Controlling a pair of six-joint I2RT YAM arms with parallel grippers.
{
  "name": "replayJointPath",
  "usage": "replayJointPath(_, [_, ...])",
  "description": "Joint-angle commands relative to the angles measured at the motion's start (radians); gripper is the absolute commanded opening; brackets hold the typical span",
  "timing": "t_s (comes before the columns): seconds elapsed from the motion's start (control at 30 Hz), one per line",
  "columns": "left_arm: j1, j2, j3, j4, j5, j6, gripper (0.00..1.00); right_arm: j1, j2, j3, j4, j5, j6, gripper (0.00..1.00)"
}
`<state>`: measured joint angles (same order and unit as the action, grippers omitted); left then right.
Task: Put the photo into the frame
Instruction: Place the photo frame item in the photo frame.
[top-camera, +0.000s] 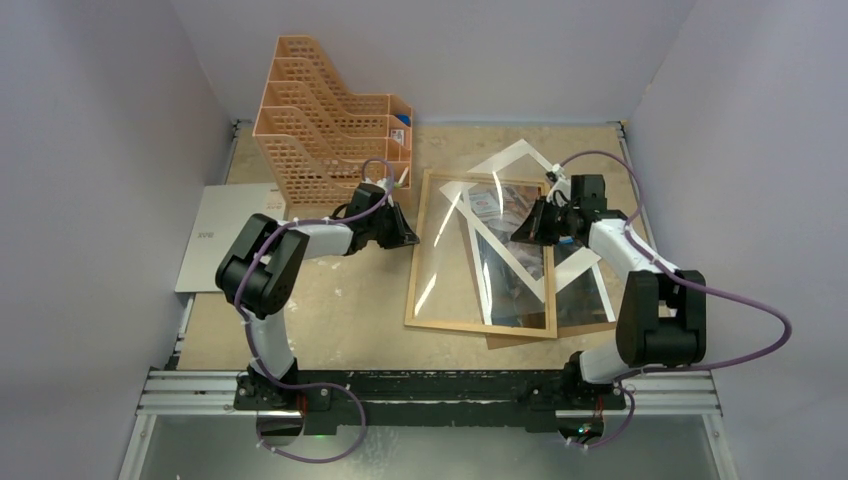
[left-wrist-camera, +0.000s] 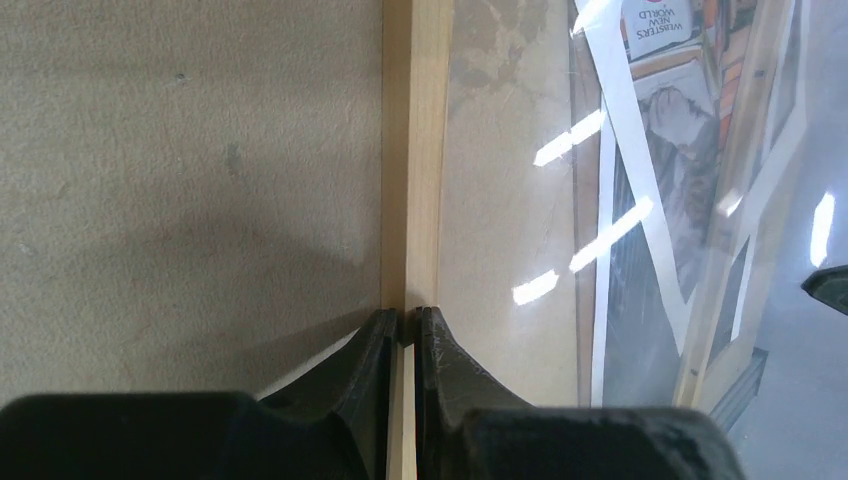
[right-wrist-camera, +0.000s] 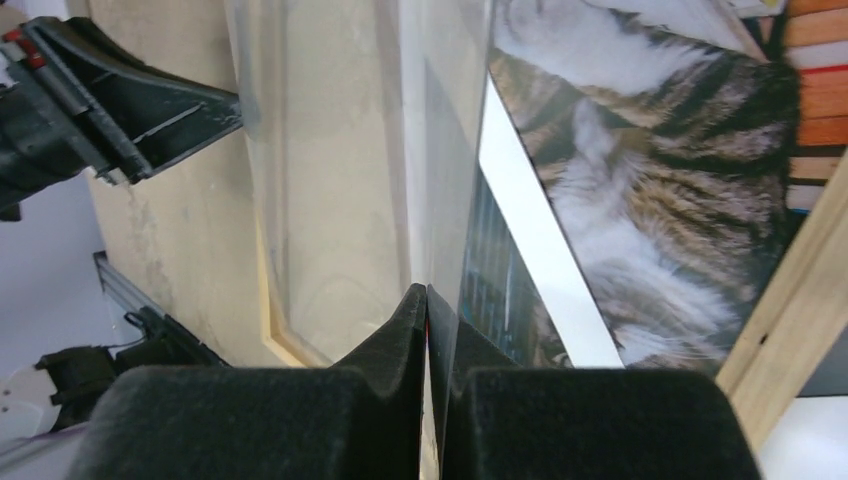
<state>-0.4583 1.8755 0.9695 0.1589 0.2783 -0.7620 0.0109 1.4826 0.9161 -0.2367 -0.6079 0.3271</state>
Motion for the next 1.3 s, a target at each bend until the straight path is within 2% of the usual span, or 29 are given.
replayJointPath(0.0, [0.007, 0.022, -0.009, -0.120, -0.075, 0.026, 0.09, 0.006, 0.001, -0.006, -0.009, 0.067, -0.011, 0.04])
replayJointPath(0.13, [0.009, 0.001, -0.009, -0.143, -0.124, 0.032, 0.14, 0.007, 0.017, 0.000, -0.032, 0.107, -0.014, 0.04])
replayJointPath(0.3, [0.009, -0.002, -0.009, -0.134, -0.116, 0.035, 0.21, 0.006, 0.031, 0.005, -0.029, 0.094, -0.019, 0.04])
replayJointPath(0.57, [0.009, 0.020, -0.003, -0.103, -0.058, 0.041, 0.25, 0.005, 0.053, 0.014, -0.035, -0.069, 0.016, 0.08])
replayJointPath(0.63, [0.009, 0.027, -0.003, -0.094, -0.042, 0.044, 0.26, 0.004, 0.057, 0.008, -0.032, -0.108, 0.025, 0.19])
replayJointPath(0.67, [0.009, 0.029, -0.002, -0.093, -0.034, 0.044, 0.26, 0.003, 0.056, -0.001, -0.025, -0.121, 0.033, 0.31])
replayJointPath(0.77, [0.009, 0.030, -0.006, -0.092, -0.025, 0.048, 0.26, 0.002, 0.038, -0.036, 0.001, -0.160, 0.048, 0.53])
replayJointPath(0.87, [0.009, 0.027, -0.009, -0.094, -0.023, 0.051, 0.23, 0.003, 0.010, -0.081, 0.017, -0.201, 0.052, 0.61])
replayJointPath(0.97, [0.009, 0.028, -0.012, -0.095, -0.013, 0.048, 0.20, 0.002, -0.011, -0.131, 0.036, -0.240, 0.057, 0.58])
replayJointPath(1.17, [0.009, 0.017, -0.037, -0.084, 0.012, 0.016, 0.19, 0.003, -0.056, -0.115, 0.075, -0.260, 0.126, 0.24])
replayJointPath(1.27, [0.009, 0.005, -0.051, -0.077, 0.031, -0.017, 0.18, 0.002, -0.080, -0.067, 0.085, -0.283, 0.194, 0.18])
